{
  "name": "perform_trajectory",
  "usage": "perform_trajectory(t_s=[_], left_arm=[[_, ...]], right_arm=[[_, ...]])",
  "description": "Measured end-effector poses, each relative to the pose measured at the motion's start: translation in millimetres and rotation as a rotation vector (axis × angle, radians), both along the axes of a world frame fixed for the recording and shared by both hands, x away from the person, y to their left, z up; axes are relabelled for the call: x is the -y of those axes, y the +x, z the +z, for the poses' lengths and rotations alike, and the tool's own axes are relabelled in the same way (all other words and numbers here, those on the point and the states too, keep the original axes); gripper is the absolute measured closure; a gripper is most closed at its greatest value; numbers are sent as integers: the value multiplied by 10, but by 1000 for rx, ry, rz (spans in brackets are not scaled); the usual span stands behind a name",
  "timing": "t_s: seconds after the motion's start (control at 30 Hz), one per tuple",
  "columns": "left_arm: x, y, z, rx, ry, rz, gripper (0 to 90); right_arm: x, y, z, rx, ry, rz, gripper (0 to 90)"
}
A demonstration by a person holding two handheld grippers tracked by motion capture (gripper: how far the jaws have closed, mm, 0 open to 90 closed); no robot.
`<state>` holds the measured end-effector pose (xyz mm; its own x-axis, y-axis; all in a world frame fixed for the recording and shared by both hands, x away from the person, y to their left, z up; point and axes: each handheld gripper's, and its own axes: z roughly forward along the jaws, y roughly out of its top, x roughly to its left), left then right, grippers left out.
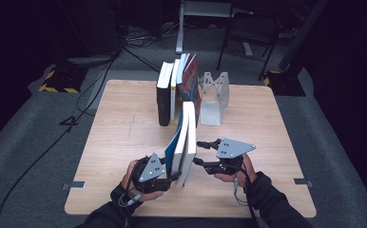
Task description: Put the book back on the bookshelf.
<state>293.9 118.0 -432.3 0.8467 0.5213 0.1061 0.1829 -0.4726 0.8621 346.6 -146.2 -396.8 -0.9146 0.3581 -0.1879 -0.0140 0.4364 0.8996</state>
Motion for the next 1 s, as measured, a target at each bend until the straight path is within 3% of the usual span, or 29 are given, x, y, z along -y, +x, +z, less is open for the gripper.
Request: perform_trajectory(t_s=[0.13,0.2,0.3,0.33,0.53,0.67,0.87,1.0], left_arm=[[65,-67,-90,-35,20,-5,344],[136,-96,-140,-31,27,3,312],[251,-81,-234,-35,45,72,228],[251,-81,-234,-35,45,72,222],[343,0,-319,-59,1,194,209],[398,16,-336,-28,-14,272,239],[316,71,-343,-56,-56,244,247],[265,40,-323,-40,-39,229,319]], right_arm=[[2,10,-63,-25,6,6,456],[-4,2,-73,-24,-2,9,456],[-14,0,-98,-32,8,17,453],[-14,0,-98,-32,8,17,453],[-54,5,-167,-36,9,19,432],[-82,9,-203,-36,10,5,420],[-114,23,-226,-28,23,-30,379],[-144,18,-243,-19,9,-43,377]])
